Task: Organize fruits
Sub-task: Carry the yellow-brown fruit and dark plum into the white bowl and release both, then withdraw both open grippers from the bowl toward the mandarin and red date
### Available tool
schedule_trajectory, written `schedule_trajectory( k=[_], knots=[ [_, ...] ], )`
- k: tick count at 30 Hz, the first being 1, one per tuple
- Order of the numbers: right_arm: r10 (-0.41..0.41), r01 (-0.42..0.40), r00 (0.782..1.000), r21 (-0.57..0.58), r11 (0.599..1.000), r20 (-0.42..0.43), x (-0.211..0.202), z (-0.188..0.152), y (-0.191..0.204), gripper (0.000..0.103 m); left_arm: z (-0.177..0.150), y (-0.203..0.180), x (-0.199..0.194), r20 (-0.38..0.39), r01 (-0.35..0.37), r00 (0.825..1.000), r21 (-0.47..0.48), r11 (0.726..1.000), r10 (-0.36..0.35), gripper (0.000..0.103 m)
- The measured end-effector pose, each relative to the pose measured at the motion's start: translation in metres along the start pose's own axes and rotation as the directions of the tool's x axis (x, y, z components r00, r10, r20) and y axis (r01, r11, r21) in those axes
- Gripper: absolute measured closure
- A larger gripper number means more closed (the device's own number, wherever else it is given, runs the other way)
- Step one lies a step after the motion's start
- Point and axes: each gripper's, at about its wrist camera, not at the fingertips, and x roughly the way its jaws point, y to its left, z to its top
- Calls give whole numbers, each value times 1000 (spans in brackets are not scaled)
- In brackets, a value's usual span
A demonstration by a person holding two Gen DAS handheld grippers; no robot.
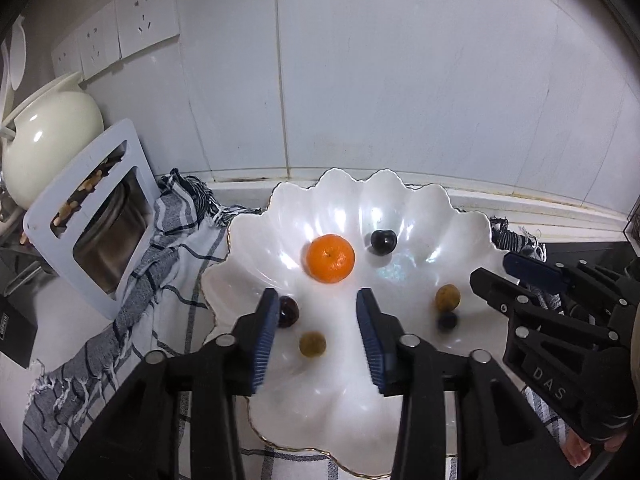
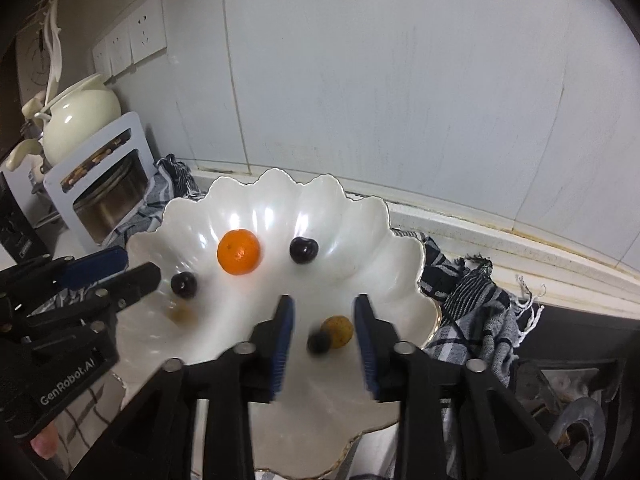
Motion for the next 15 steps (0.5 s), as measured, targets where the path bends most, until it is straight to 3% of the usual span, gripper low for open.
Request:
schedule_trajectory(
  k=[6, 15],
  knots=[
    [-2, 2, 1000, -10, 1000, 16, -10, -3, 2, 65, -4, 2, -11, 23, -54, 998, 6, 999, 53, 50],
    [14, -13, 998, -11, 1000, 65, -48, -12, 4, 65, -13, 3, -57, 102, -98, 990, -9, 995, 98, 39]
  ],
)
